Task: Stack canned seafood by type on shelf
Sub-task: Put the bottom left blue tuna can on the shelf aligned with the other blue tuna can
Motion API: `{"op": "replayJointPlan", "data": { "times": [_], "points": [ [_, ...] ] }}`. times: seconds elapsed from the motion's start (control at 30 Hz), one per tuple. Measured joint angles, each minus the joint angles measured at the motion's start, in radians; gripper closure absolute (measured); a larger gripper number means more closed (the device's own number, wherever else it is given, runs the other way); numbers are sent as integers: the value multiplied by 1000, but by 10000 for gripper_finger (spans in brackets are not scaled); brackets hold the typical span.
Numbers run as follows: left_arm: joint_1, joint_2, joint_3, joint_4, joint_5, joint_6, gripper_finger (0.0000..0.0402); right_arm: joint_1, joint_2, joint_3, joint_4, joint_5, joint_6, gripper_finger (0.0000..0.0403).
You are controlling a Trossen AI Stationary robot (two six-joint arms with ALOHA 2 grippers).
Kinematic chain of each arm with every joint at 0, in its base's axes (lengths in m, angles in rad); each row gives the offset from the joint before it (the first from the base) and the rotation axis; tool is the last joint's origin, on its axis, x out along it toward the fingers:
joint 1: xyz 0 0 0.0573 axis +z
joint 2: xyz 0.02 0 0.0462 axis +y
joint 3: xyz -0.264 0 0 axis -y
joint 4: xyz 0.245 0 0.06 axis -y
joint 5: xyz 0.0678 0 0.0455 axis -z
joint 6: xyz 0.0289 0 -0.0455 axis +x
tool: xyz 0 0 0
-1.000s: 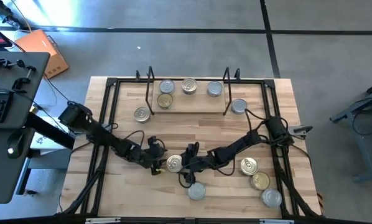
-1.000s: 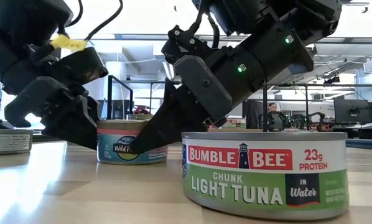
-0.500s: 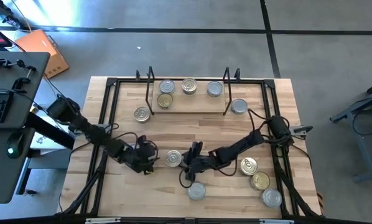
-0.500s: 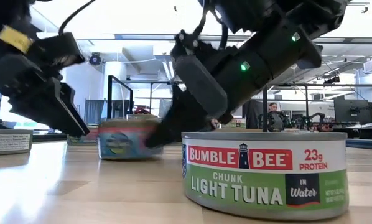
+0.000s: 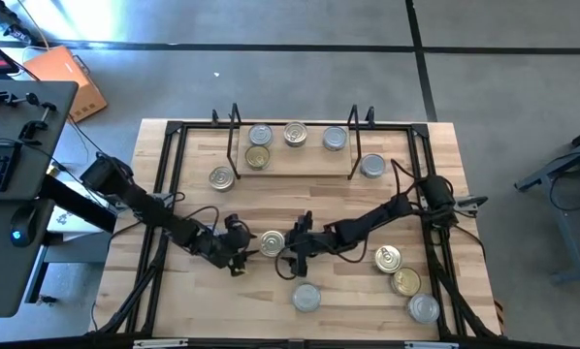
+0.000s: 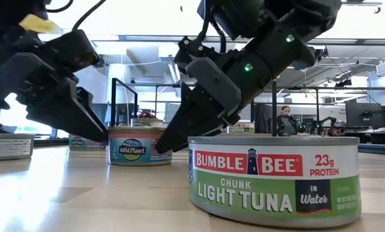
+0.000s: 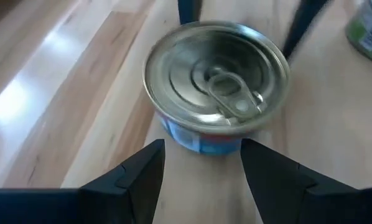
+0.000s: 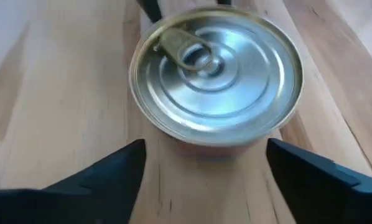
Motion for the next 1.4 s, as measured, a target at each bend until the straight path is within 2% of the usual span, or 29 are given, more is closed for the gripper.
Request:
{"op": "replayJointPlan", "data": {
  "times": [0.13, 0.3, 0.57, 0.8, 0.9, 1.2, 1.4],
  "points": [
    [29, 28, 0, 74, 21, 53, 195, -17, 6, -1, 49, -23, -31, 25],
    [57, 56, -2, 170, 55, 116, 195, -20, 8, -3, 95, 25, -86, 11],
    [80, 69, -4, 192, 65, 137, 195, -26, 29, -5, 124, 24, -96, 11],
    [64, 61, -4, 171, 60, 128, 195, -9, 52, -2, 147, 84, -48, 54],
    [50, 42, 5, 124, 61, 90, 195, 10, 44, 1, 135, 106, -38, 54],
    [-6, 10, 4, -42, 17, -22, 195, 47, -72, 2, -84, 235, 39, 55],
    [-20, 16, 1, -18, -20, -30, 195, -49, -182, 2, -180, 298, 35, 55]
  ]
}}
